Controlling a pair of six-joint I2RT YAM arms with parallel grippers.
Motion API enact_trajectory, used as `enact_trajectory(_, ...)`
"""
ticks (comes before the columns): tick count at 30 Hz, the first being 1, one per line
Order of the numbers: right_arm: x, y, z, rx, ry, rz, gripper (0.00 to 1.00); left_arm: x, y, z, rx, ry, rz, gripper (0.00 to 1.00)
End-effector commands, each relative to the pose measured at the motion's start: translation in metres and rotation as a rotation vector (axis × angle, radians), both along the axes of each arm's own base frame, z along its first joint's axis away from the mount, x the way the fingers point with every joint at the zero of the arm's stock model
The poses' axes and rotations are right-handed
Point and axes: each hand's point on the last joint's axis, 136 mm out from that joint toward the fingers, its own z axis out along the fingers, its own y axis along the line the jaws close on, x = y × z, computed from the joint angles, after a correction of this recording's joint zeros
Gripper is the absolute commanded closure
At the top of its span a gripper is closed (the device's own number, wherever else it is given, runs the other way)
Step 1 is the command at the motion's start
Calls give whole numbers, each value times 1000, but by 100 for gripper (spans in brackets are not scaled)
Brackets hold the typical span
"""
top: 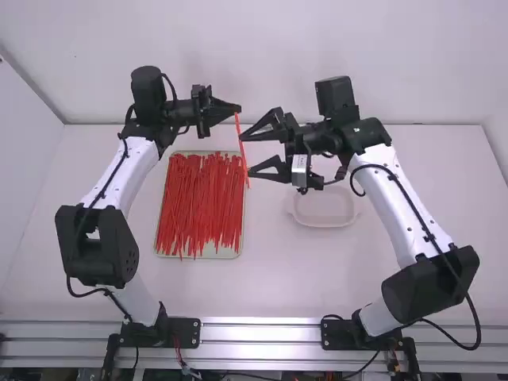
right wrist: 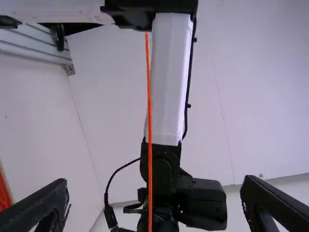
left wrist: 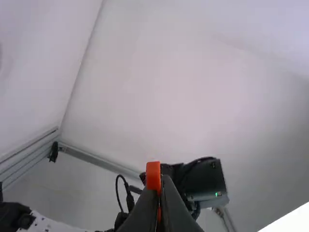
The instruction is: Fasten the cable tie
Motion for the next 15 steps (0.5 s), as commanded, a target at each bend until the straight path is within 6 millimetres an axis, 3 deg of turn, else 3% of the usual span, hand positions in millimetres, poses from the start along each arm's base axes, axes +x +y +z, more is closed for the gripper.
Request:
enact_trajectory(1,-6,2,9,22,2,34,15,-9,-4,9,-10,-25,-65,98)
enact_trajectory(8,-20,16,11,35,-36,89,23,-9,-4,9,-9,-27,-66,98)
enact_trajectory(9,-22,18,11,36,-37,96,31,-9,-3,9,-9,-28,-63,98)
enact_trajectory(12,-23,19,12,40,-45,99,41,-9,-4,9,-8,-33,-66,98)
enact_trajectory(13,-22,19,12,40,-45,98,50,-9,-4,9,-8,-34,-67,98)
enact_trajectory(15,-22,19,12,40,-45,98,56,-9,-4,9,-9,-32,-66,98)
